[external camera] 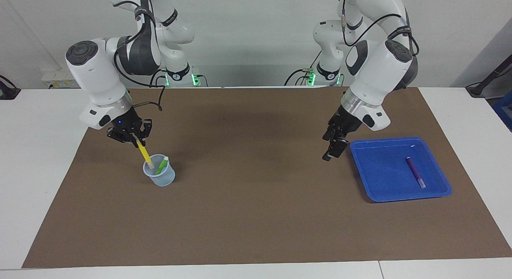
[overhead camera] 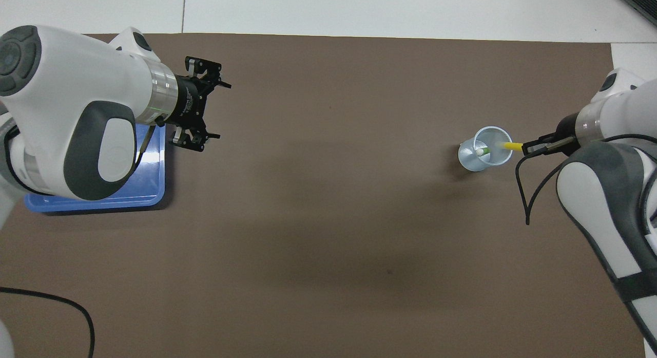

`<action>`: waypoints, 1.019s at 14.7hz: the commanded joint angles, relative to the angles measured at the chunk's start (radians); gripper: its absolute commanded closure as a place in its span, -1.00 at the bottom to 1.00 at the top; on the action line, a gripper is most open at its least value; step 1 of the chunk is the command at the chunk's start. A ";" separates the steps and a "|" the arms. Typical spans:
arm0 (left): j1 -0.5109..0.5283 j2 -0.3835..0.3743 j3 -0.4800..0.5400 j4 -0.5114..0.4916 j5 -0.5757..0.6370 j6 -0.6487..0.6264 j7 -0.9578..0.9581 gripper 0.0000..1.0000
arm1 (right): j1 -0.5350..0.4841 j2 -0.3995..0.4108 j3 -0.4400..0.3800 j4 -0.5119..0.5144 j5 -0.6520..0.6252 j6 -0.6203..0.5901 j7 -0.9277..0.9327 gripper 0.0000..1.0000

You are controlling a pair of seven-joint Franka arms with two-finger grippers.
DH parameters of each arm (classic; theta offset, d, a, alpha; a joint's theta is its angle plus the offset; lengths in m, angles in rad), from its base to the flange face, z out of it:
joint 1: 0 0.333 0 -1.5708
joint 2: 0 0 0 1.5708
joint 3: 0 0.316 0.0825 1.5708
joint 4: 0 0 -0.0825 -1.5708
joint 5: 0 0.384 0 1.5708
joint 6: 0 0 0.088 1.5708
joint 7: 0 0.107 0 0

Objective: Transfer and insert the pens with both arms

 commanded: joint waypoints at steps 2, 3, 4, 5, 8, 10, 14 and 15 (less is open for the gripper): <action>0.101 -0.034 -0.003 -0.012 0.061 -0.106 0.291 -1.00 | -0.009 0.030 0.009 -0.020 -0.013 0.059 -0.009 1.00; 0.126 -0.036 -0.003 -0.015 0.064 -0.118 0.371 -1.00 | -0.009 0.032 0.009 -0.020 -0.013 0.060 -0.004 0.81; 0.160 -0.041 -0.003 -0.020 0.066 -0.129 0.451 -1.00 | -0.009 0.033 0.009 -0.020 -0.013 0.060 0.006 0.28; 0.181 -0.044 -0.001 -0.022 0.068 -0.133 0.521 -1.00 | -0.009 0.033 0.009 -0.020 -0.011 0.057 0.025 -0.17; 0.232 -0.047 -0.003 -0.031 0.179 -0.135 0.746 -1.00 | -0.011 0.030 0.011 -0.003 -0.008 0.022 0.039 -0.49; 0.281 -0.050 -0.003 -0.038 0.187 -0.135 0.932 -1.00 | -0.009 0.019 0.011 0.032 0.004 -0.041 0.039 -0.49; 0.332 -0.047 -0.003 -0.063 0.270 -0.117 1.152 -1.00 | -0.009 -0.008 0.012 0.129 0.010 -0.205 0.040 -0.49; 0.332 -0.044 -0.003 -0.062 0.296 -0.115 1.184 -1.00 | -0.009 -0.022 0.011 0.141 0.021 -0.236 0.042 -0.49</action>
